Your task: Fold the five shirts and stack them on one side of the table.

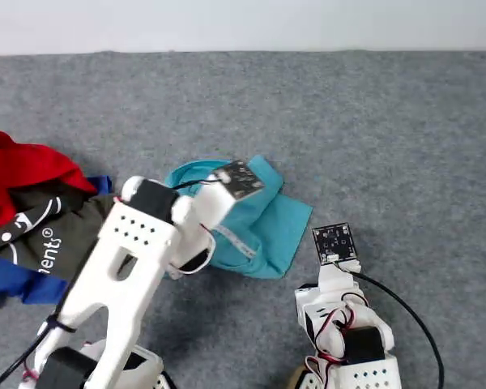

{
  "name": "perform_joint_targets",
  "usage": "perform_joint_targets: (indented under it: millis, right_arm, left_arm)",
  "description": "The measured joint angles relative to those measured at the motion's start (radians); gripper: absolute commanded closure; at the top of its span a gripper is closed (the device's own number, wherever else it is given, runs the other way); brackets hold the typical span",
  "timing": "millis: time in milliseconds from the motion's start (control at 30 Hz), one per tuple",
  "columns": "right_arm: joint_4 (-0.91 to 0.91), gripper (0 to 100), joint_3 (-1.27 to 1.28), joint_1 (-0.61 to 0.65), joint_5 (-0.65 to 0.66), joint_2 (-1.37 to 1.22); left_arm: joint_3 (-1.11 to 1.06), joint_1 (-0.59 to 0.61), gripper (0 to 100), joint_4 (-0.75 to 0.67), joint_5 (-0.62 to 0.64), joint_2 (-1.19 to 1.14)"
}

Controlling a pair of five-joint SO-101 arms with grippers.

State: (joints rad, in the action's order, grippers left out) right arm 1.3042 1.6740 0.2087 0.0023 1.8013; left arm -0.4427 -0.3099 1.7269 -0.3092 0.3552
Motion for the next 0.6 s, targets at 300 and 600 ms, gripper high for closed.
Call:
perform_joint_targets:
  millis: [300, 600]
  right_arm:
    - [0.000, 98.6, 0.000, 0.000, 0.000, 0.000]
    - [0.000, 98.3, 0.000, -0.005, 0.009, 0.000]
  left_arm:
    - [-0.014, 0.178, 98, -0.002, 0.002, 0.005]
    - [-0.014, 0.178, 86, 0.000, 0.143, 0.009]
